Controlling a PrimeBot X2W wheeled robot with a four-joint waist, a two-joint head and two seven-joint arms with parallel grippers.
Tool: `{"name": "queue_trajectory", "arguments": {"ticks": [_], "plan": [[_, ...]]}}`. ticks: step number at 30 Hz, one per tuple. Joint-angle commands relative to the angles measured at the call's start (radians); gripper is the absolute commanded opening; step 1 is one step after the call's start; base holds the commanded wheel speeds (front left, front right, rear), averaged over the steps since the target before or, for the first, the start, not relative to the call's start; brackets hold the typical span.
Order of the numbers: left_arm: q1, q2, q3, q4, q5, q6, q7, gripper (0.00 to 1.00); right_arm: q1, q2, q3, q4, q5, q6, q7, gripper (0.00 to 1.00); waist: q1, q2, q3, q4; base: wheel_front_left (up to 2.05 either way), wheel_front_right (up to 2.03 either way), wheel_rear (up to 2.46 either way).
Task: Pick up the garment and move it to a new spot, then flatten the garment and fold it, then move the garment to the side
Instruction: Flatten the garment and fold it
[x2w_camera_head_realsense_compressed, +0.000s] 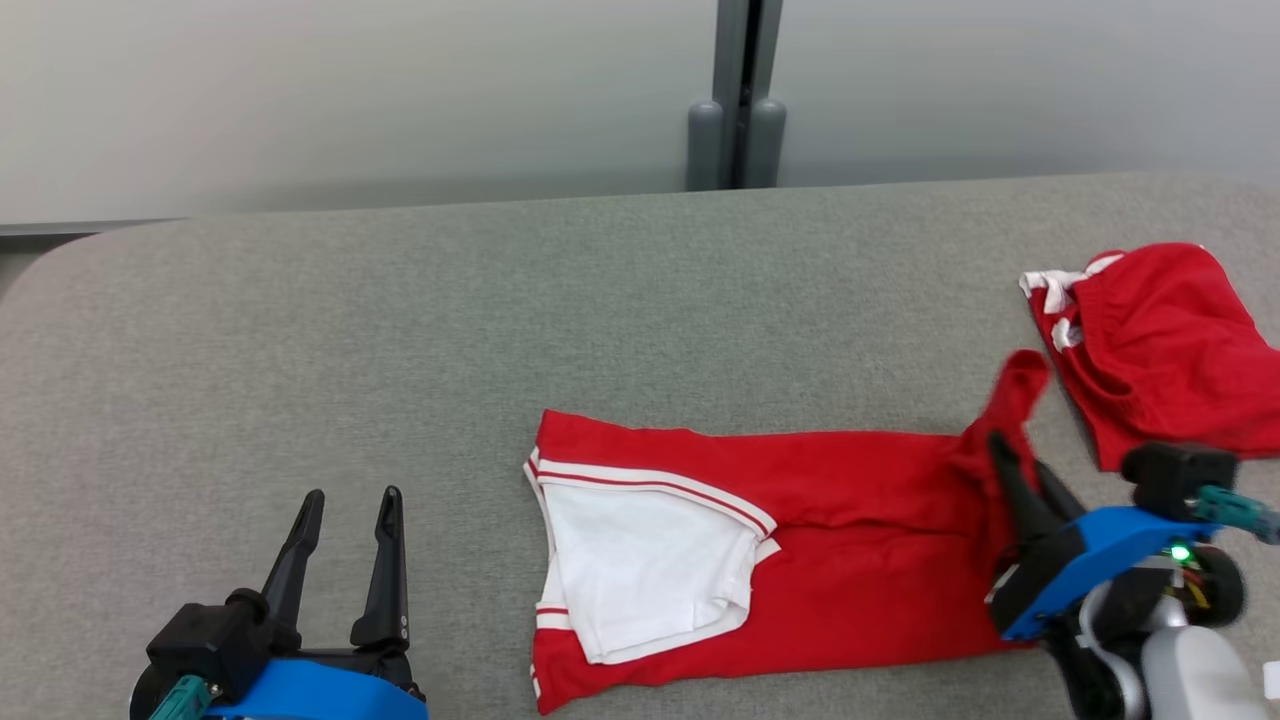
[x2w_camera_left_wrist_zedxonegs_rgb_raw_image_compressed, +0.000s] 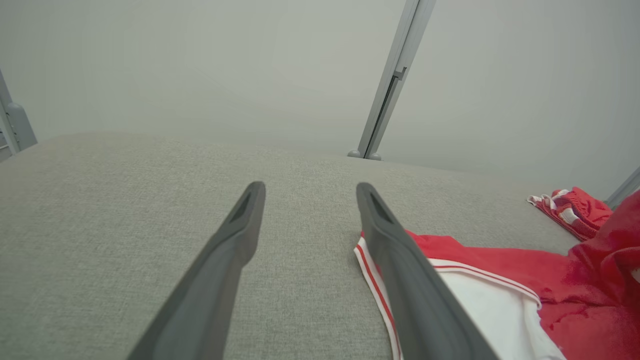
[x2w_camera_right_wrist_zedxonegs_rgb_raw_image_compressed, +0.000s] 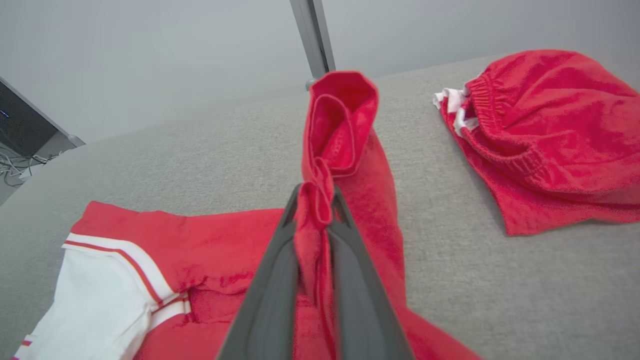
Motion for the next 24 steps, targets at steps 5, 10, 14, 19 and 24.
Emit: {"name": "queue_trajectory", "arguments": {"ticks": [5,10,14,19,24], "plan": [[0.006,0.000,-0.006,0.006,-0.008,-0.007,0.002,1.00,0.007,0.005,0.161,-0.039,0.134,0.000,0.004,0.00,0.0000,0.0000,-0.028,0.030,0.00,0.00,0.00],[0.012,0.001,-0.005,0.009,-0.014,-0.012,-0.001,1.00,-0.049,0.005,0.323,0.021,0.241,0.000,-0.035,0.00,0.0000,0.0000,-0.036,0.059,0.00,0.00,0.00],[0.002,-0.002,-0.008,0.009,-0.015,-0.014,0.000,1.00,-0.104,0.004,0.427,0.116,0.288,0.000,-0.070,0.00,0.0000,0.0000,-0.033,0.088,0.00,0.00,0.00],[-0.007,-0.008,-0.011,0.012,-0.016,-0.016,-0.002,1.00,-0.152,0.005,0.503,0.219,0.354,0.000,-0.108,0.00,0.0000,0.0000,-0.026,0.117,0.00,0.00,0.00],[-0.014,-0.013,-0.015,0.017,-0.013,-0.020,-0.004,1.00,-0.227,0.004,0.595,0.346,0.433,0.000,-0.159,0.00,0.0000,0.0000,-0.020,0.144,0.00,0.00,0.00]]}}
